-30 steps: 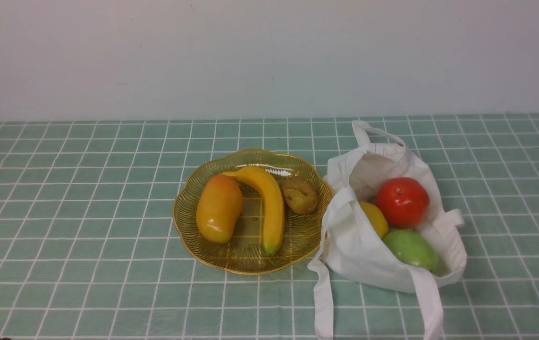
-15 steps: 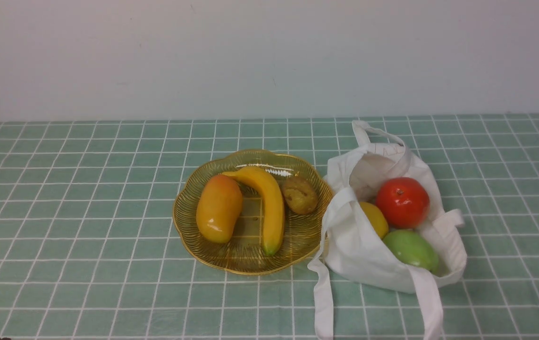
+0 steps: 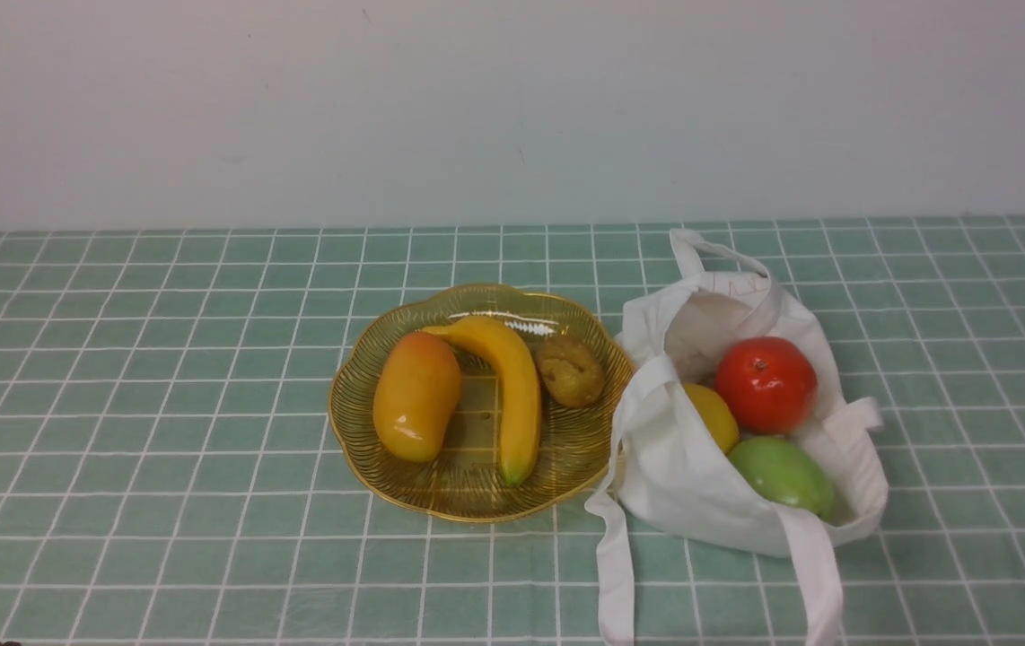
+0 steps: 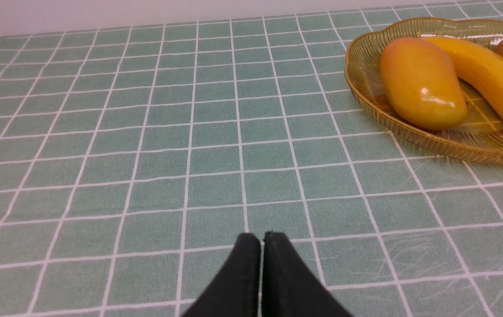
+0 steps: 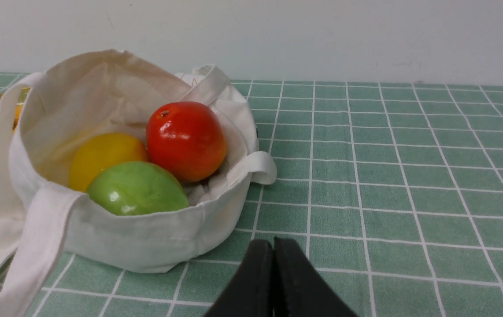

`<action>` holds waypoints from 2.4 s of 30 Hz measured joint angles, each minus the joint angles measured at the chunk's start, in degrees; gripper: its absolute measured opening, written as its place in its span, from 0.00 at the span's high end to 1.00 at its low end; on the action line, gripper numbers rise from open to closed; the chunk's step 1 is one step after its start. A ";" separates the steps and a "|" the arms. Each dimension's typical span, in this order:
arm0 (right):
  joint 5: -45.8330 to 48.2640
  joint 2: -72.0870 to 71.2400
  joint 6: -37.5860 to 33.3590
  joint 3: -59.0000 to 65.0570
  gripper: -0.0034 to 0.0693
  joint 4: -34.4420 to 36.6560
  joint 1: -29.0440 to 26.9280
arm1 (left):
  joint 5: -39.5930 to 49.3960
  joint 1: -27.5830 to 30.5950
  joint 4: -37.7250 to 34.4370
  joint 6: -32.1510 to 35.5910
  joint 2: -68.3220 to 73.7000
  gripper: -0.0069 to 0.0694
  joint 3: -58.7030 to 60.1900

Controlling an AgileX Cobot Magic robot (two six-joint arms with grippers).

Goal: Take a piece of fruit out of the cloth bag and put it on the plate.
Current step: Use the right arm to grab a pomegranate from the bag

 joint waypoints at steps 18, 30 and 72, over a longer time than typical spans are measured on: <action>-3.19 0.00 15.63 0.18 0.97 47.09 0.00 | 0.00 0.00 0.00 0.00 0.00 0.92 0.00; 0.14 10.50 -9.25 -20.16 0.97 40.68 0.00 | 0.00 0.00 0.00 0.00 0.00 0.92 0.00; 11.37 106.40 -11.28 -68.33 0.00 21.45 6.15 | 0.00 0.00 0.00 0.00 0.00 0.92 0.00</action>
